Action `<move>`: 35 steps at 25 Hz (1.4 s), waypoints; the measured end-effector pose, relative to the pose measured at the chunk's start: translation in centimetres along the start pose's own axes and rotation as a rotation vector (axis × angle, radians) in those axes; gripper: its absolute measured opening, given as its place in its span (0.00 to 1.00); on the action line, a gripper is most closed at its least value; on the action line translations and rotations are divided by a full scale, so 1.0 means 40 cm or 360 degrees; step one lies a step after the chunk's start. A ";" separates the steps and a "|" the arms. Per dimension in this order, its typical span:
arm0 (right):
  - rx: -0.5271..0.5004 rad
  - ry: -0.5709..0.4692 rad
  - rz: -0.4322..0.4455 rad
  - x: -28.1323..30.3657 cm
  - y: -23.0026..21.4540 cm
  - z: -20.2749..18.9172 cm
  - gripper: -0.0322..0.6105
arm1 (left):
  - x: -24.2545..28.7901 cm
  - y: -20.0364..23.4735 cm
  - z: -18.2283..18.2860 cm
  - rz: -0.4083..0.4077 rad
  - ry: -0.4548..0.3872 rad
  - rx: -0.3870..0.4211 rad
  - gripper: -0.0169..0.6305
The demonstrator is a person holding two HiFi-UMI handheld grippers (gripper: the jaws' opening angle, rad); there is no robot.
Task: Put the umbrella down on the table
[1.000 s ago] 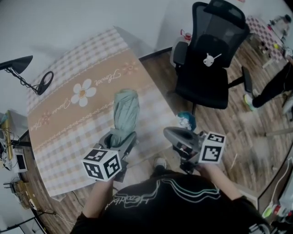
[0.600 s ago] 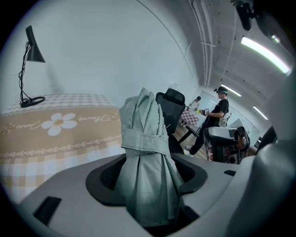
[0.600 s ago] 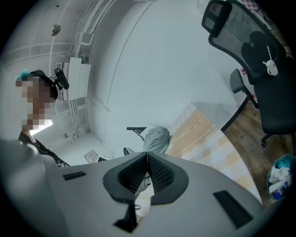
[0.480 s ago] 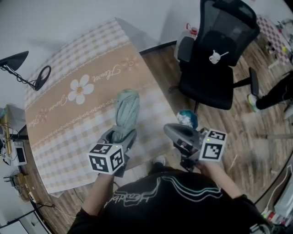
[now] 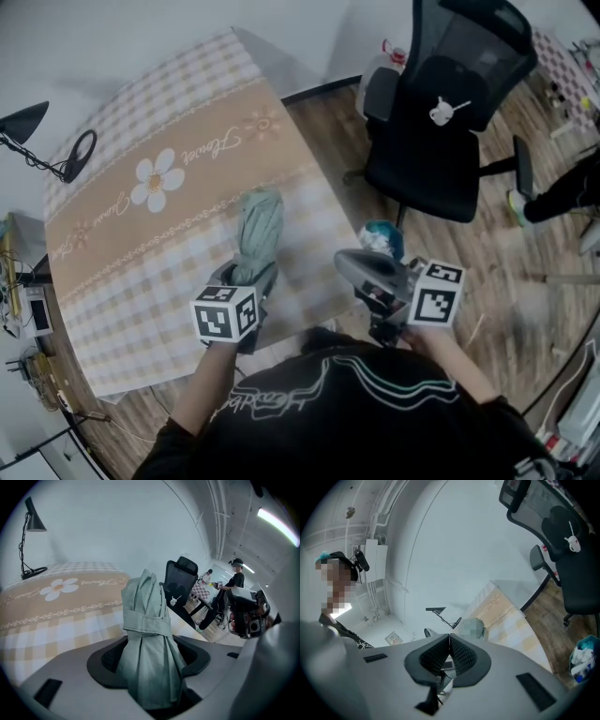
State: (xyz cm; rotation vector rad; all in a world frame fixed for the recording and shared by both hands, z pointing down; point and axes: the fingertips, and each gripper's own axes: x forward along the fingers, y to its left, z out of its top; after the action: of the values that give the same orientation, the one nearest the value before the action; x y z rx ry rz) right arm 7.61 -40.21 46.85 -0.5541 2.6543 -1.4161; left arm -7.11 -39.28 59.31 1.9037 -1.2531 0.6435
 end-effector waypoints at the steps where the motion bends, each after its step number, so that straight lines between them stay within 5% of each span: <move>1: 0.0003 0.0002 -0.0002 0.001 -0.003 0.000 0.07 | 0.007 0.003 -0.005 0.0013 0.0013 0.0007 0.44; 8: 0.0003 0.0040 -0.0005 0.015 -0.011 0.004 0.07 | 0.054 0.017 -0.044 0.0019 0.0083 -0.0019 0.44; 28: 0.0028 0.0073 0.0012 0.032 -0.001 -0.033 0.07 | 0.087 0.013 -0.082 0.0189 0.0122 0.0171 0.49; 35: 0.0070 -0.0001 0.0130 0.027 0.058 -0.025 0.07 | 0.076 -0.006 -0.061 -0.0011 0.0043 0.0033 0.57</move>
State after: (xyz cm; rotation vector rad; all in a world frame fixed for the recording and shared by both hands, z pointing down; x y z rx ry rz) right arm 5.74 -38.63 45.63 -0.4368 2.6064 -1.4471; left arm -5.72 -38.90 62.96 1.9096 -1.2268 0.6786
